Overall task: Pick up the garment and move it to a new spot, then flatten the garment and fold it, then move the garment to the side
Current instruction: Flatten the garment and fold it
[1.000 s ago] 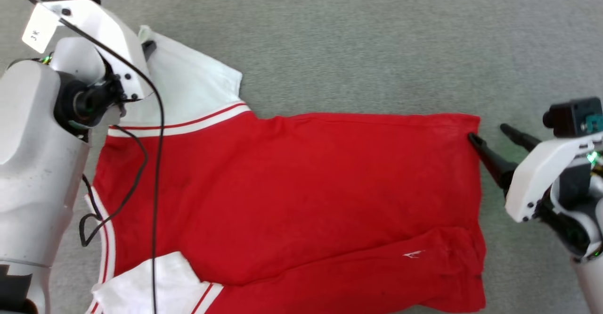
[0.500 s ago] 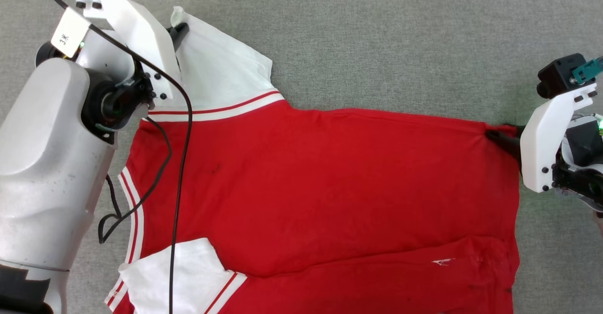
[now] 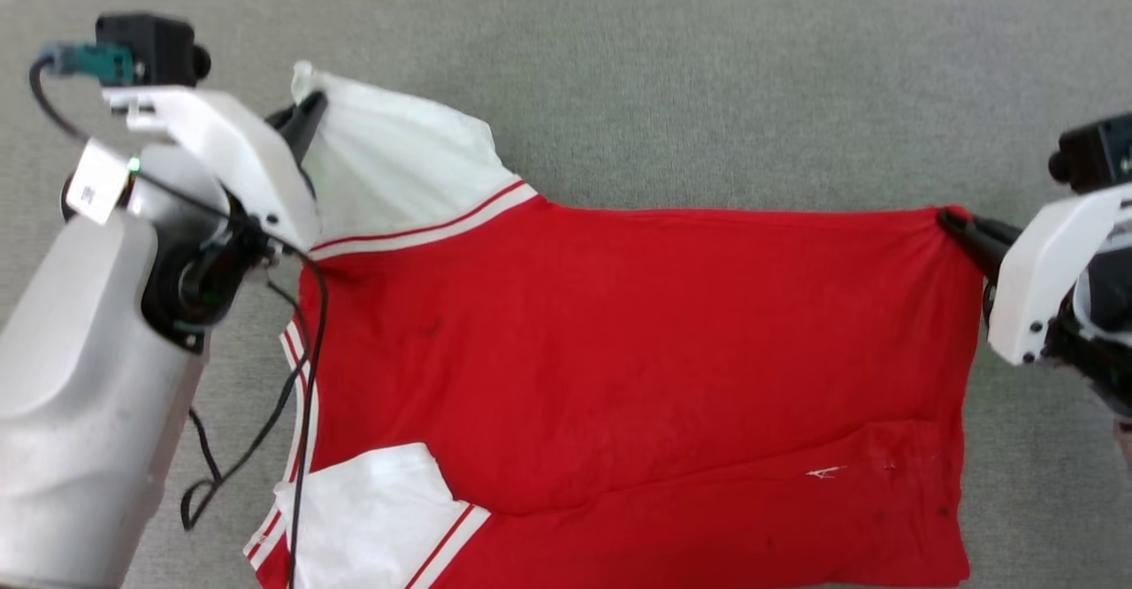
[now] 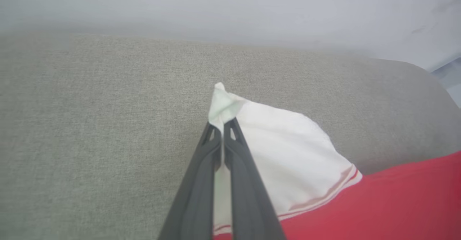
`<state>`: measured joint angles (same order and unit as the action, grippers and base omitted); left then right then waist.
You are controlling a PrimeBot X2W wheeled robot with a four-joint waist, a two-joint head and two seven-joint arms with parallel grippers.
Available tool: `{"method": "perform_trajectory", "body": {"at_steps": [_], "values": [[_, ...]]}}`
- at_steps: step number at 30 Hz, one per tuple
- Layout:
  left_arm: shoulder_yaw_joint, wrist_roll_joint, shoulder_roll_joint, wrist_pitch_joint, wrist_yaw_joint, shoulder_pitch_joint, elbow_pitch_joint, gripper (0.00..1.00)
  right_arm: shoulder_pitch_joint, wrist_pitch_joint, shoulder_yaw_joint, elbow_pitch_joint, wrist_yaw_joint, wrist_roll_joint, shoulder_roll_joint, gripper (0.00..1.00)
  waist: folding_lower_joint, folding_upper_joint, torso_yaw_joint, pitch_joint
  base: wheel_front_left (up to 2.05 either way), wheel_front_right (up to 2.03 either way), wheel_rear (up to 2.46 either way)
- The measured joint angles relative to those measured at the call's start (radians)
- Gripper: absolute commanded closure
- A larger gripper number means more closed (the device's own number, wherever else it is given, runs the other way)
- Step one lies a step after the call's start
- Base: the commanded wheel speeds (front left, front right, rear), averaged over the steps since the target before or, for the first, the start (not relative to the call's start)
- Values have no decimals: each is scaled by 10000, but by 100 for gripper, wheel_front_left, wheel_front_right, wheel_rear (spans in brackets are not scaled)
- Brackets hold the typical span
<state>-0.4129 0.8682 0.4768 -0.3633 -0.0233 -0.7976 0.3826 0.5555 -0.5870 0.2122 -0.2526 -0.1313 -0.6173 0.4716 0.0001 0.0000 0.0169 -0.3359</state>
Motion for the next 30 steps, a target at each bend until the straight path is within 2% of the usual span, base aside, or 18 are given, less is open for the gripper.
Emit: {"method": "perform_trajectory", "body": {"at_steps": [8, 17, 24, 30], "values": [[360, 276, 453, 765, -474, 2564, -1377, 100, -1954, 428, -589, 556, 2, 485, -533, 100, -1, 0, 104, 1076, 0, 0, 0], [581, 512, 750, 1375, -1480, 6061, -3258, 100, -4043, 779, -1074, 686, 2, 648, -1147, 100, -1, 0, 233, 2017, 0, 0, 0], [713, 1197, 512, 1469, -1964, 8080, -3651, 100, -5229, 1058, -1358, 848, 2, 761, -1582, 100, -2, 0, 236, 2369, 0, 0, 0], [479, 1452, 190, 1492, -1992, 8838, -3367, 100, -5879, 1122, -1452, 706, 2, 884, -1910, 100, -2, 0, 144, 2528, 0, 0, 0]]}}
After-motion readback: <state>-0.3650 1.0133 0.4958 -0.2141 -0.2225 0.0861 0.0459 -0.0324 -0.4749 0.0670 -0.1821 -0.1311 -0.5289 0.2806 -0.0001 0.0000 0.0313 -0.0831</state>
